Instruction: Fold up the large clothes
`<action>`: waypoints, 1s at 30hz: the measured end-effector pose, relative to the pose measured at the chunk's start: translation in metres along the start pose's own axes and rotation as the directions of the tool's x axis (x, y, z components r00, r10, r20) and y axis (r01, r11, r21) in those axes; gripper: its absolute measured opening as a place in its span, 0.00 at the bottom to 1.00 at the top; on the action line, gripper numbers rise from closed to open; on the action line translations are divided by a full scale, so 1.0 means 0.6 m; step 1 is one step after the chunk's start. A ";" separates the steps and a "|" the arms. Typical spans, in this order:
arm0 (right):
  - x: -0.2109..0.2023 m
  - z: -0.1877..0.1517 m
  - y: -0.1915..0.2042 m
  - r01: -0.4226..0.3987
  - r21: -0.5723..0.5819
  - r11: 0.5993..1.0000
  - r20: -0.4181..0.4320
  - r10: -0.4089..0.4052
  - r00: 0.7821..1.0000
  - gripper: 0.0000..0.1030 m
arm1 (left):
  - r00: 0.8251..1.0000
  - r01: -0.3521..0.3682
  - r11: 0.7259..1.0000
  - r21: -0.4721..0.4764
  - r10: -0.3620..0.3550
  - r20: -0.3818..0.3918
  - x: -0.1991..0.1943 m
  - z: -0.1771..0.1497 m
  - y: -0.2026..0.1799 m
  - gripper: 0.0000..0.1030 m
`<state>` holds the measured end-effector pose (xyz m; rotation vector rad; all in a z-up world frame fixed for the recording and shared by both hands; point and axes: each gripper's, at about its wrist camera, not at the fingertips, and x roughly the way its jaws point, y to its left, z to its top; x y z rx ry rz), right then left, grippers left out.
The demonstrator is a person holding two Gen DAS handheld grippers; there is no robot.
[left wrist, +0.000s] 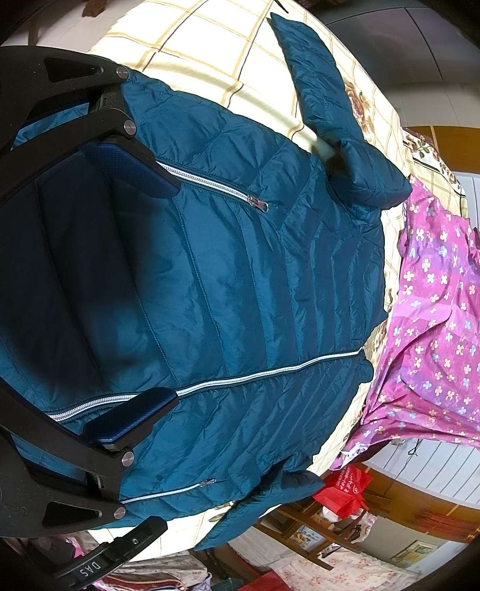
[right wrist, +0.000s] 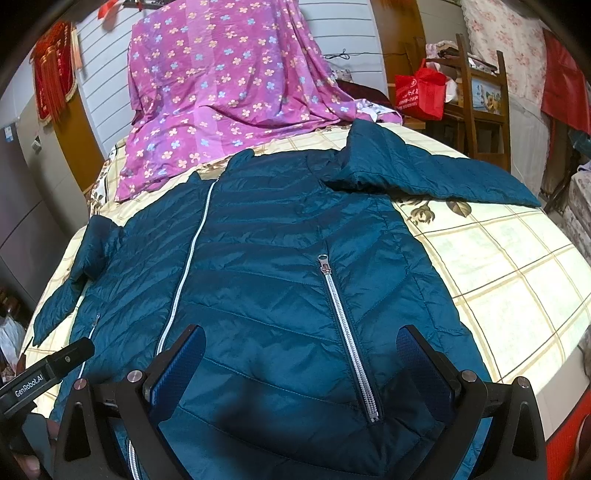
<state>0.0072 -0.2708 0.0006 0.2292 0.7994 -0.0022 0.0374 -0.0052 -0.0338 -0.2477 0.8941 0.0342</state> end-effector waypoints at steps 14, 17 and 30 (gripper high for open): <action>0.000 0.000 0.001 -0.004 -0.007 1.000 0.001 0.004 1.000 1.00 | 1.000 0.007 1.000 -0.004 -0.007 -0.004 0.000 0.001 0.000 1.00; 0.001 0.000 0.007 -0.012 -0.026 1.000 0.001 0.012 1.000 1.00 | 0.993 0.094 0.994 -0.062 -0.098 -0.067 0.012 0.009 0.024 1.00; 0.007 -0.002 -0.001 -0.030 -0.004 1.000 -0.012 0.030 0.999 1.00 | 0.964 -0.258 0.947 -0.193 0.266 0.019 -0.006 0.123 0.358 1.00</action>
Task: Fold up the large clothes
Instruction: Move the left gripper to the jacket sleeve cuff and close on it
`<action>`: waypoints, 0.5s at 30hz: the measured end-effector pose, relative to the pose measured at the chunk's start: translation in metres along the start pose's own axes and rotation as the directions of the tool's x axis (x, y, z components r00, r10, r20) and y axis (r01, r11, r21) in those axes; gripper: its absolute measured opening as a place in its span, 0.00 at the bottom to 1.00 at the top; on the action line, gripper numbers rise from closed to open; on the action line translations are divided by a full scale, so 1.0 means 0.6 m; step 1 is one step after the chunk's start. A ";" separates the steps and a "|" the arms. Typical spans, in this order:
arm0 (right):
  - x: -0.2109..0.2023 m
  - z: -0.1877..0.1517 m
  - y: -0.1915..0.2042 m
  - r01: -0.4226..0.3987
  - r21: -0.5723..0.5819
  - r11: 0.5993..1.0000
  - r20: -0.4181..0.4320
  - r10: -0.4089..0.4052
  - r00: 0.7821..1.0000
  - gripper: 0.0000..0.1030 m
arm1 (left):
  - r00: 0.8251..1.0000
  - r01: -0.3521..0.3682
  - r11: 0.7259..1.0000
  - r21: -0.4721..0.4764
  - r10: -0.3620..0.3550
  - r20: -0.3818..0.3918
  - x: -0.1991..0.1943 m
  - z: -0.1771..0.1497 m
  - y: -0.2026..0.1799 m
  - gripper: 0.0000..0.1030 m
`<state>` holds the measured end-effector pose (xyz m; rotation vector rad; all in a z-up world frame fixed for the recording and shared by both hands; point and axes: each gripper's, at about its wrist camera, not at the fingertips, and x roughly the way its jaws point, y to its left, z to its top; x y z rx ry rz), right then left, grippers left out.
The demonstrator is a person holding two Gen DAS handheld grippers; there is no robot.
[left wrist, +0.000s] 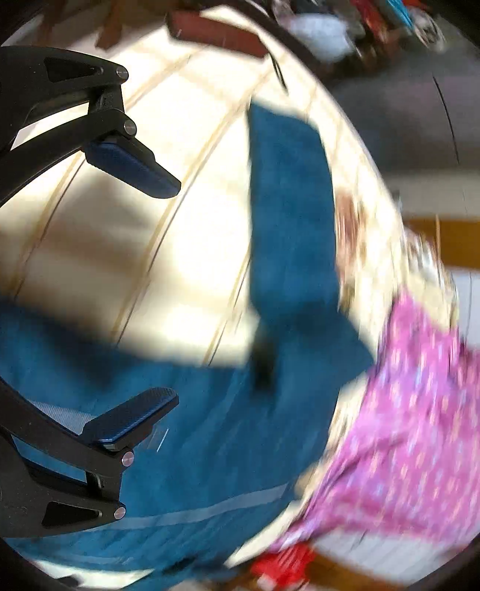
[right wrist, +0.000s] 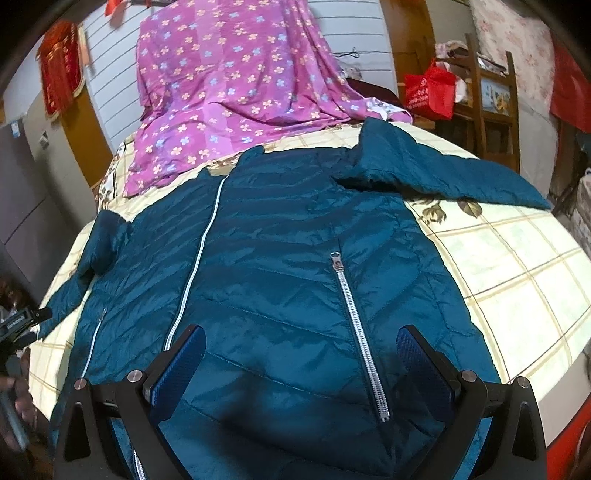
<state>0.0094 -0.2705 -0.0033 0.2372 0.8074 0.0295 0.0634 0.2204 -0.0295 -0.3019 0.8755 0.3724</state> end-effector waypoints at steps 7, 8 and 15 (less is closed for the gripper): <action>0.006 0.000 0.005 0.009 -0.005 1.000 -0.016 -0.009 1.000 1.00 | 0.960 -0.278 0.958 -0.067 0.274 -0.056 0.116 0.094 0.214 1.00; 0.007 0.000 0.008 0.011 -0.011 1.000 -0.019 -0.012 1.000 1.00 | 0.958 -0.281 0.956 -0.084 0.274 -0.086 0.133 0.100 0.239 1.00; 0.020 -0.002 0.017 0.031 -0.029 0.999 -0.045 -0.032 0.998 1.00 | 0.963 -0.231 0.965 -0.128 0.208 -0.170 0.200 0.113 0.291 1.00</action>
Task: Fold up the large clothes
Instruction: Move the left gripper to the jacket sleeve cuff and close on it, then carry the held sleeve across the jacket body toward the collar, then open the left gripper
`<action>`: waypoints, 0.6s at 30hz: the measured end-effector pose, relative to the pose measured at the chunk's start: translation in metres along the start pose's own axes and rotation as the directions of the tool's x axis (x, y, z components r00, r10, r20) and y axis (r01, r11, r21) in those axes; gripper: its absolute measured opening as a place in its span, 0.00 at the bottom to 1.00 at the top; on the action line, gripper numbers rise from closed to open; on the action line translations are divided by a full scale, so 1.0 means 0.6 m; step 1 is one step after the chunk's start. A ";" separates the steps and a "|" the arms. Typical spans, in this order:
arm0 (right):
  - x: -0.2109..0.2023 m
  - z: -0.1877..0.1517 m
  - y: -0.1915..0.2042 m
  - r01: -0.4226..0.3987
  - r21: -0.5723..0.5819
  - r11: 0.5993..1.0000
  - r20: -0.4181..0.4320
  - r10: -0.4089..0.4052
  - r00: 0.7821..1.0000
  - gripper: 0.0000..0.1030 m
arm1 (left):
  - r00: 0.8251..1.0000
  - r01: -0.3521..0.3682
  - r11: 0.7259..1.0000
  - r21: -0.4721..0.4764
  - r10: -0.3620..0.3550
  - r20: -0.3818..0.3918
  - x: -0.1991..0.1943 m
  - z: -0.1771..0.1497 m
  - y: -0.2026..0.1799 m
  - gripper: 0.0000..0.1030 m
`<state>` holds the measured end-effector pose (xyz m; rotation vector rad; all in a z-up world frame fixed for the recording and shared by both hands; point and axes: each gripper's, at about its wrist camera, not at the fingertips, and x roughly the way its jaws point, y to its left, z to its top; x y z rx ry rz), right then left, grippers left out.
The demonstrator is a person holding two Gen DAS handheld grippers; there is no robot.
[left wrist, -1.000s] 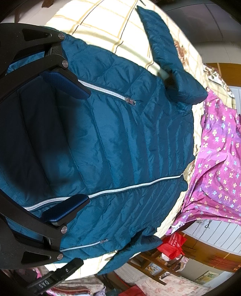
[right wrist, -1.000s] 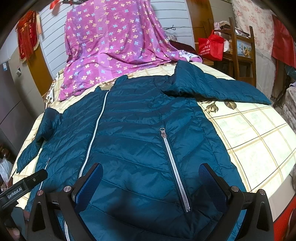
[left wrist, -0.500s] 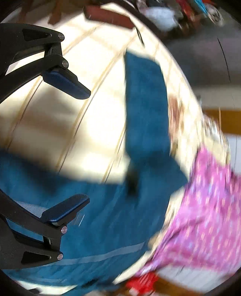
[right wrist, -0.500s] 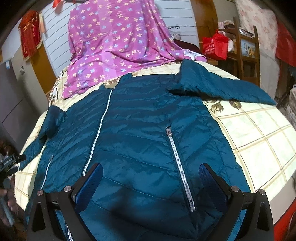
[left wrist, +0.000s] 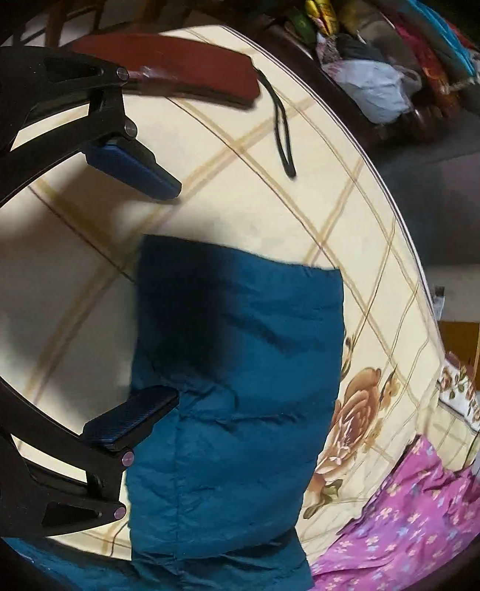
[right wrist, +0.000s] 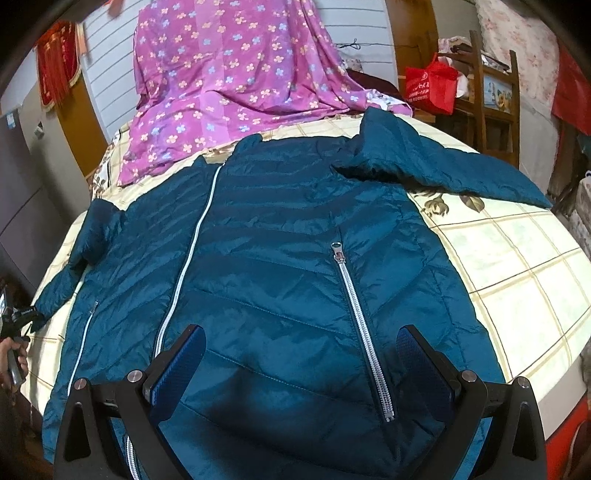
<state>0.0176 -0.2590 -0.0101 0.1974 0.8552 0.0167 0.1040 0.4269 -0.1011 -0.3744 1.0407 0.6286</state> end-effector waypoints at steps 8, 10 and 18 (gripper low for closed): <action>0.010 -0.001 -0.001 0.016 0.001 1.000 -0.027 -0.016 1.000 1.00 | 0.999 0.037 0.999 0.038 -0.037 -0.002 0.021 0.041 -0.017 1.00; 0.013 -0.001 -0.001 0.018 0.000 1.000 -0.032 -0.018 0.999 1.00 | 0.999 0.042 0.998 0.051 -0.042 0.011 0.025 0.044 -0.024 0.98; 0.018 -0.001 0.001 0.023 -0.001 1.000 -0.045 -0.023 0.999 1.00 | 0.978 0.102 0.984 0.145 -0.126 0.167 -0.013 0.034 -0.065 0.13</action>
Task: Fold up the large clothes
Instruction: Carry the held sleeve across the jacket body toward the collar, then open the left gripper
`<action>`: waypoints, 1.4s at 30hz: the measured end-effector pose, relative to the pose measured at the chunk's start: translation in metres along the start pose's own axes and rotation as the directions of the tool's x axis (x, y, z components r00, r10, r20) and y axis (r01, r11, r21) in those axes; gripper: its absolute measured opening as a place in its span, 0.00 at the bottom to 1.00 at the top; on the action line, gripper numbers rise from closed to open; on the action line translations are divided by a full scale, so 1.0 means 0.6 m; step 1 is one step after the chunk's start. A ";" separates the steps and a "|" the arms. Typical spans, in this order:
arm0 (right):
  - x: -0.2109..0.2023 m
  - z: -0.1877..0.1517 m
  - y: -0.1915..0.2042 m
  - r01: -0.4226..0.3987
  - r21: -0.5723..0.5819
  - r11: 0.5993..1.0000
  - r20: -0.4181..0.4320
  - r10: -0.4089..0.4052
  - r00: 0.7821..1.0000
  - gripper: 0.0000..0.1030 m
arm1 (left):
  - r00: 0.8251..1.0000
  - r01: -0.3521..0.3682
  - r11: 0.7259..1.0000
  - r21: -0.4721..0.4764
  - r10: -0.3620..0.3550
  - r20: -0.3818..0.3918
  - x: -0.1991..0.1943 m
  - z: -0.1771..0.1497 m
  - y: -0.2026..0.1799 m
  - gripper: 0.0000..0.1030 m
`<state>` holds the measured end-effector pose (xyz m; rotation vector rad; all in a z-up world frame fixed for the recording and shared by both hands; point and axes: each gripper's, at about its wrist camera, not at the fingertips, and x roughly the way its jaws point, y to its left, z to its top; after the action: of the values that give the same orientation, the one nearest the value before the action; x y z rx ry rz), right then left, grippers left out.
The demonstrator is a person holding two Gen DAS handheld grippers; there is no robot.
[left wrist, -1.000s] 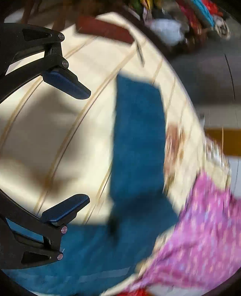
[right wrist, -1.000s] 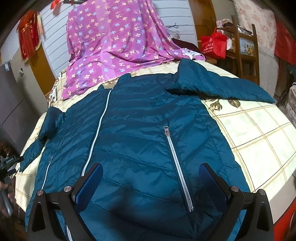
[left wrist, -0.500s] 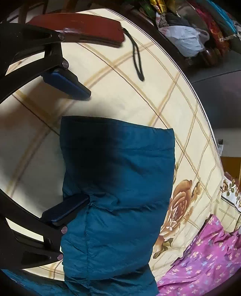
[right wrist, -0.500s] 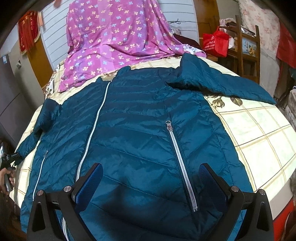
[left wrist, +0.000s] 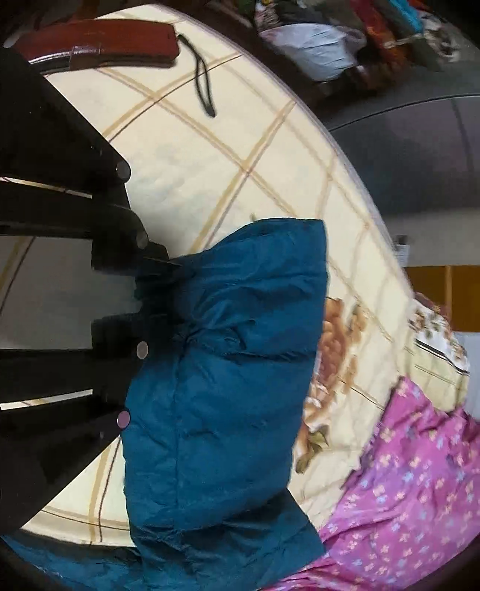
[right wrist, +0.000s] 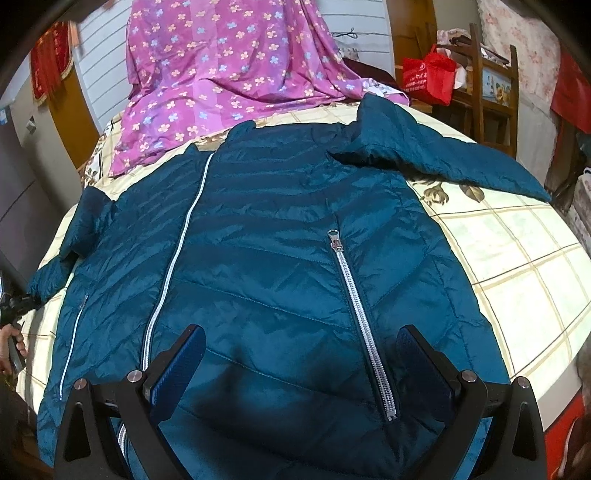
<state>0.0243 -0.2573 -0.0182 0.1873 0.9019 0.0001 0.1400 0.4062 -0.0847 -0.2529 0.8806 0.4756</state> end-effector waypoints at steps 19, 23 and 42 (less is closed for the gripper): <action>-0.020 -0.003 -0.031 0.004 0.030 1.000 0.018 -0.005 1.000 1.00 | 0.836 0.479 0.873 0.090 -0.485 0.257 -0.245 0.055 -0.199 0.12; -0.025 -0.008 -0.051 0.025 0.050 0.998 0.007 -0.025 1.000 1.00 | 0.766 0.562 0.800 0.211 -0.599 0.235 -0.307 0.064 -0.365 0.12; -0.030 -0.017 -0.090 0.024 0.079 0.997 -0.008 -0.023 1.000 1.00 | 0.569 0.820 0.534 0.206 -0.800 -0.192 -0.256 -0.127 -0.919 0.12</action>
<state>0.0006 -0.3100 -0.0189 0.2501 0.9115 -0.0570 0.2796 -0.1478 -0.0002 -0.3972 0.7869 -0.5565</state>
